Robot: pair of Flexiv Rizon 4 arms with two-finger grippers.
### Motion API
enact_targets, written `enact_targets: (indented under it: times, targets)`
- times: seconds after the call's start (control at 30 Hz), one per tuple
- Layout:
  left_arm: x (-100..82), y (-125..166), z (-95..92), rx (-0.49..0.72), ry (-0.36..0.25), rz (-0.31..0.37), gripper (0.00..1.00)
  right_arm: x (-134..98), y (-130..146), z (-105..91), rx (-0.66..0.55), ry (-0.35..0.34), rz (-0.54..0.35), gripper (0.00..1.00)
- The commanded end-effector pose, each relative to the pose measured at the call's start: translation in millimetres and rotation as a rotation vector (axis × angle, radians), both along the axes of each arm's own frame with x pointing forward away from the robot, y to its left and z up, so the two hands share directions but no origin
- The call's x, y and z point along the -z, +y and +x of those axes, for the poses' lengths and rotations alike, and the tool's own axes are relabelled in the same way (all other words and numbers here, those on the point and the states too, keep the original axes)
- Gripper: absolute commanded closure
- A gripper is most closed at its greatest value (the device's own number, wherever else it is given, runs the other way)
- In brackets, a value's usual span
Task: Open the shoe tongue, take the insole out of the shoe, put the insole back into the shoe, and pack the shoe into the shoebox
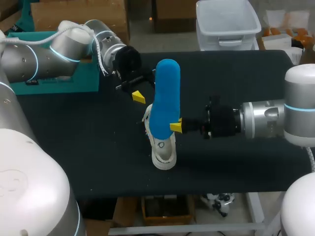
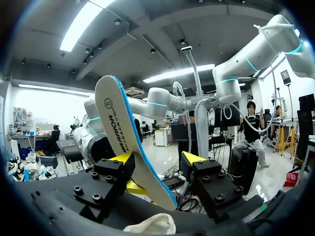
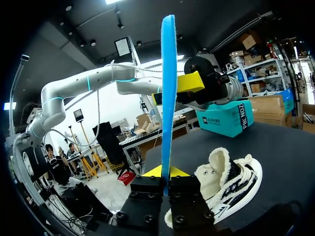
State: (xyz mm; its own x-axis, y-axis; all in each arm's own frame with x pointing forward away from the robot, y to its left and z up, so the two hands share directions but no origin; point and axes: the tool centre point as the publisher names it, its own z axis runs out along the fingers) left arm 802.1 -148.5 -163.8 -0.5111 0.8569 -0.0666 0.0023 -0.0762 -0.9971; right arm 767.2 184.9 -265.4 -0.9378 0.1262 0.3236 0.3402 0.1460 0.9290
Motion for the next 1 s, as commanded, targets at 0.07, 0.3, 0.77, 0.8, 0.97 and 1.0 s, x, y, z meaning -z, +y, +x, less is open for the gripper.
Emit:
enact_targets:
  times: [0.07, 0.3, 0.77, 0.8, 0.97, 1.0]
  targets:
    - [-7.2, 6, 7.3, 0.009, -0.045, 0.043, 0.0, 4, -6, 7.5, -0.038, -0.011, -0.024, 1.0]
    - [-4.6, 11, 16.5, 0.022, -0.077, 0.099, 0.0, 7, -13, 9.7, -0.045, -0.078, -0.061, 1.0]
    - [-9.3, 7, 24.0, 0.045, -0.188, 0.155, 0.0, 12, -18, 9.7, -0.062, -0.233, -0.126, 1.0]
    - [-9.2, 8, 27.4, 0.045, -0.195, 0.152, 0.0, 13, -19, 8.2, -0.074, -0.259, -0.125, 1.0]
    - [-7.7, 14, 39.5, 0.028, -0.225, 0.17, 0.0, 17, -25, 7.2, -0.102, -0.319, -0.115, 1.0]
    - [-7.4, 15, 40.4, 0.021, -0.227, 0.175, 0.0, 17, -25, 7.9, -0.108, -0.325, -0.112, 1.0]
